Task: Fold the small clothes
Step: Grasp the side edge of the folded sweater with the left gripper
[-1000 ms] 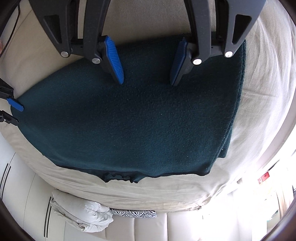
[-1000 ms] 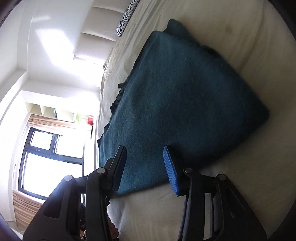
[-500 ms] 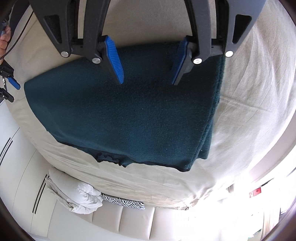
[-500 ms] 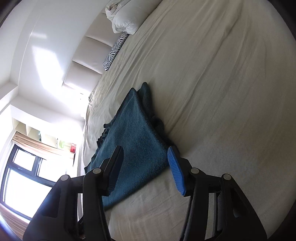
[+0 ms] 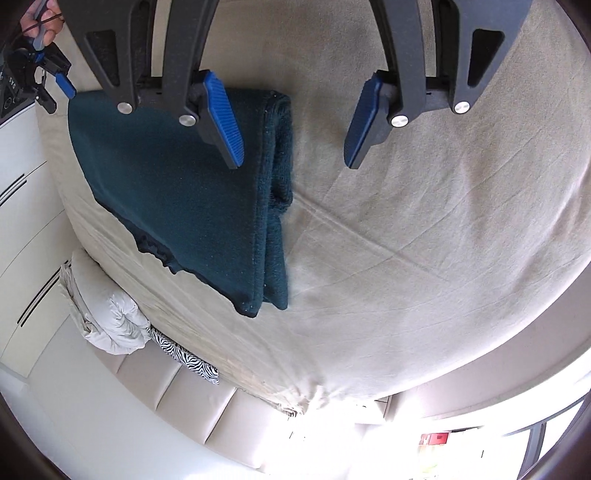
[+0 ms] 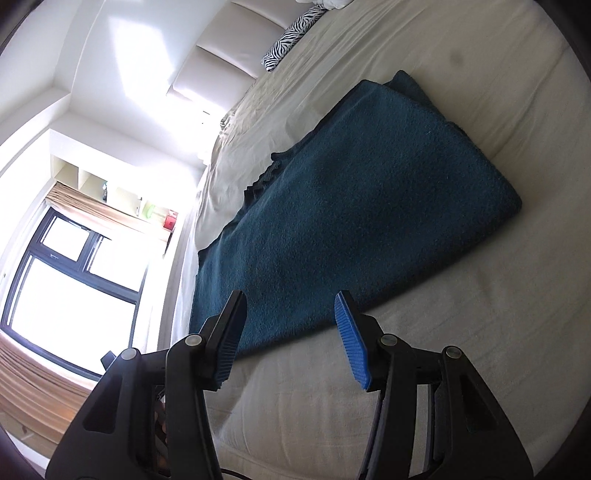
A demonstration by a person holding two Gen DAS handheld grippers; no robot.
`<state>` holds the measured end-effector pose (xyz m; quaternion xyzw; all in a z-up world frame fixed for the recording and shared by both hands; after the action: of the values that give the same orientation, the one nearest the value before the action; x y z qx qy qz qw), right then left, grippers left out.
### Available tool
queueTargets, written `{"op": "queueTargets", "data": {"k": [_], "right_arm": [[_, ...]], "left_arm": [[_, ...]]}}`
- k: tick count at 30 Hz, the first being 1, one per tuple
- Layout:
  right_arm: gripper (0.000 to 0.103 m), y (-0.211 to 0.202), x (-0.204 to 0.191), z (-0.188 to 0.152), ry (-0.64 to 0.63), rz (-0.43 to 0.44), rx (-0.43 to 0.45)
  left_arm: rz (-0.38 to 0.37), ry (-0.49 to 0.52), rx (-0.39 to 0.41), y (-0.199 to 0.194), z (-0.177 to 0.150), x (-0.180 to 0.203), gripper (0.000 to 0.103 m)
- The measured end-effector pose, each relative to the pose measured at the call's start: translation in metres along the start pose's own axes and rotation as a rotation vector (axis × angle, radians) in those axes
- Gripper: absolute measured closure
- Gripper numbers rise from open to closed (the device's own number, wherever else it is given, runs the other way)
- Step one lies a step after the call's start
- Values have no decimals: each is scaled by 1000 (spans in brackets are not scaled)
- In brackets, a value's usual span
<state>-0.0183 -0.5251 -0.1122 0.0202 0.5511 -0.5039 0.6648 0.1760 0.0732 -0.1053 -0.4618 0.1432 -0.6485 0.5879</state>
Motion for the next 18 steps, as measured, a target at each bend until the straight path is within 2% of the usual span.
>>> {"op": "queueTargets", "data": {"k": [5, 7, 9, 18], "right_arm": [[54, 11, -15, -11, -20, 27, -39], [49, 15, -23, -15, -35, 35, -54], [49, 22, -32, -15, -53, 42, -63], [49, 53, -60, 1, -72, 121, -111]], "left_arm": [[-125, -80, -37, 11, 8, -7, 38], [-147, -103, -61, 22, 15, -6, 38], [-177, -104, -77, 31, 24, -1, 38], [-198, -31, -186, 80, 57, 20, 39]]}}
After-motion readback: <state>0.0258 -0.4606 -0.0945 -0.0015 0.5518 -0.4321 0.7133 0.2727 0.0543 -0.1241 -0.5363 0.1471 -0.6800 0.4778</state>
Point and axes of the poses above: each gripper's, at about its wrist camera, not at the fingertips, and y roughly the way its jaws point, x to its right, z to its top, the point moved 3 cm from there along y, roughly the way its jaws point, and after that the axes turned 3 degrees about -y, right-handed, at the moved point
